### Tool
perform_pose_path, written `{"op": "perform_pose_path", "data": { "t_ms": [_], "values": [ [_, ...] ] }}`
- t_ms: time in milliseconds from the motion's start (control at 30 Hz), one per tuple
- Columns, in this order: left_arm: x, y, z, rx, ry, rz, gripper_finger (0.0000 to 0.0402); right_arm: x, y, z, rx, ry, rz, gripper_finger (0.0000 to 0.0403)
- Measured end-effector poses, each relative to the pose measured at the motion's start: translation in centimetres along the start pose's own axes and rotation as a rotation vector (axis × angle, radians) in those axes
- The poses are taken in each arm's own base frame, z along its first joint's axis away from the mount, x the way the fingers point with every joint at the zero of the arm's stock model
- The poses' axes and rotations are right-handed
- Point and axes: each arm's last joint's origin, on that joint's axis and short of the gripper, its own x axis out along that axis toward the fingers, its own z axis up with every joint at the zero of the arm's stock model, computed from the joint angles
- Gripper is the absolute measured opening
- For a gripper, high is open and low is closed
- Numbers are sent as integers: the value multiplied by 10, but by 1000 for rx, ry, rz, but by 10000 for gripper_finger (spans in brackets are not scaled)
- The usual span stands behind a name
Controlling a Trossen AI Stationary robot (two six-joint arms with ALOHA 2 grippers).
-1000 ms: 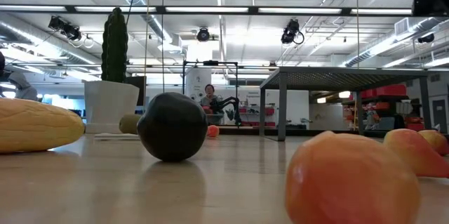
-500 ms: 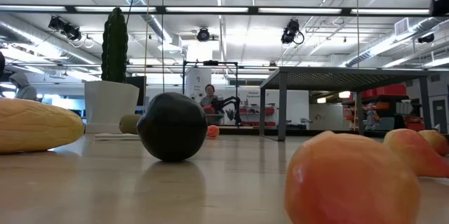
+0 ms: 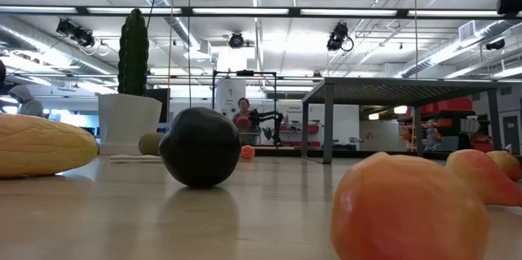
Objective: Pick & Place Fruit
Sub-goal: Put the blue strainer bowl on the shelf
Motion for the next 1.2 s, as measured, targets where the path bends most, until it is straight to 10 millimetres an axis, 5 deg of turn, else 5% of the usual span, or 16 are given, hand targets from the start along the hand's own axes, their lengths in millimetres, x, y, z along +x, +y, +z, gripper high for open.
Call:
{"op": "perform_pose_path", "data": {
  "t_ms": [633,1200],
  "values": [
    [0,0,0,67,1,8,45,6,5,4,-23,-47,-29,158],
    [0,0,0,108,2,9,45,40,37,19,-396,-39,-1,179]
  ]
}}
